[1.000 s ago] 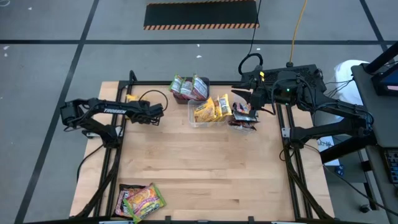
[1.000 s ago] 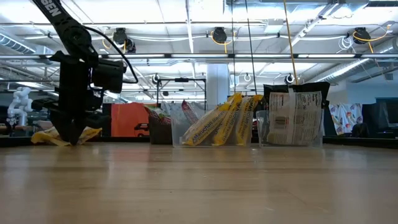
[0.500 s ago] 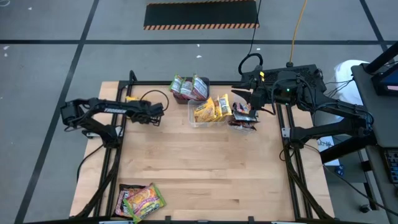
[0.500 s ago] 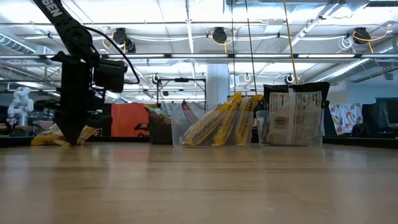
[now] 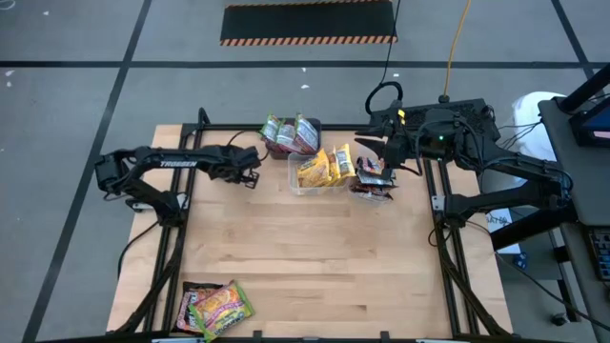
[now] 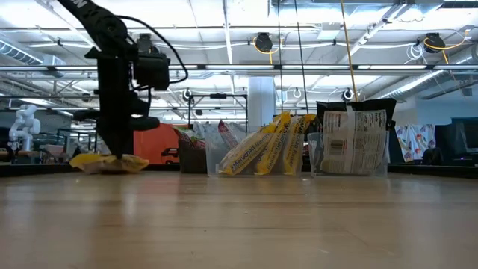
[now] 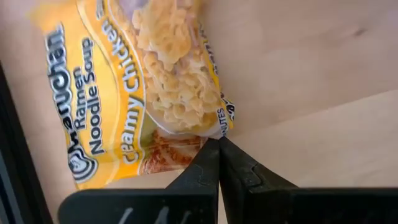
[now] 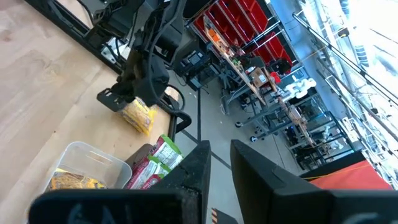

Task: Sort Maruchan noodles
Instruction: Put the yellow noodle pack into the left transparent bin

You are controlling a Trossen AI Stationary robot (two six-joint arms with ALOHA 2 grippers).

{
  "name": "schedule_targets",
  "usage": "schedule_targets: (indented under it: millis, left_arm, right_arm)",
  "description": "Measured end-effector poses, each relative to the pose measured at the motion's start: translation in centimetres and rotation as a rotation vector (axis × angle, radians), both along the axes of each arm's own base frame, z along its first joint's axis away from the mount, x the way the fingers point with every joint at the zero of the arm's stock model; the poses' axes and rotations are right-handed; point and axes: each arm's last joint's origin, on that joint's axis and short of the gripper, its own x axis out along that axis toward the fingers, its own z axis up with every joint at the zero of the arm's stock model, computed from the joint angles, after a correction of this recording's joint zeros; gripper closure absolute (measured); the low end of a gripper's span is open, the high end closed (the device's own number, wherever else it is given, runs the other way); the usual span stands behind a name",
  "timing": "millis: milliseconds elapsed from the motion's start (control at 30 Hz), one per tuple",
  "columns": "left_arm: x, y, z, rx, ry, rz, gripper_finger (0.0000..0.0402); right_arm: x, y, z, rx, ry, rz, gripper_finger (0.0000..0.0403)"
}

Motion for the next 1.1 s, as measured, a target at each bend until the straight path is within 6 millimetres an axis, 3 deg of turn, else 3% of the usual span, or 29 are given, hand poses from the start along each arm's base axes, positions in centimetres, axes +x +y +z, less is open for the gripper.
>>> schedule_targets:
  millis: [433,1100]
  left_arm:
    - [0.9,-0.3,3.9,-0.001,0.099,-0.058,0.0401]
    - [1.4,-1.3,10.9,0.012,0.208,-0.105,0.0401]
  right_arm:
    - [0.6,-0.1,-0.5,0.037,0.016,-0.006,0.0344]
    - [4.4,-0.6,-3.3,0.057,0.146,0.01,0.0344]
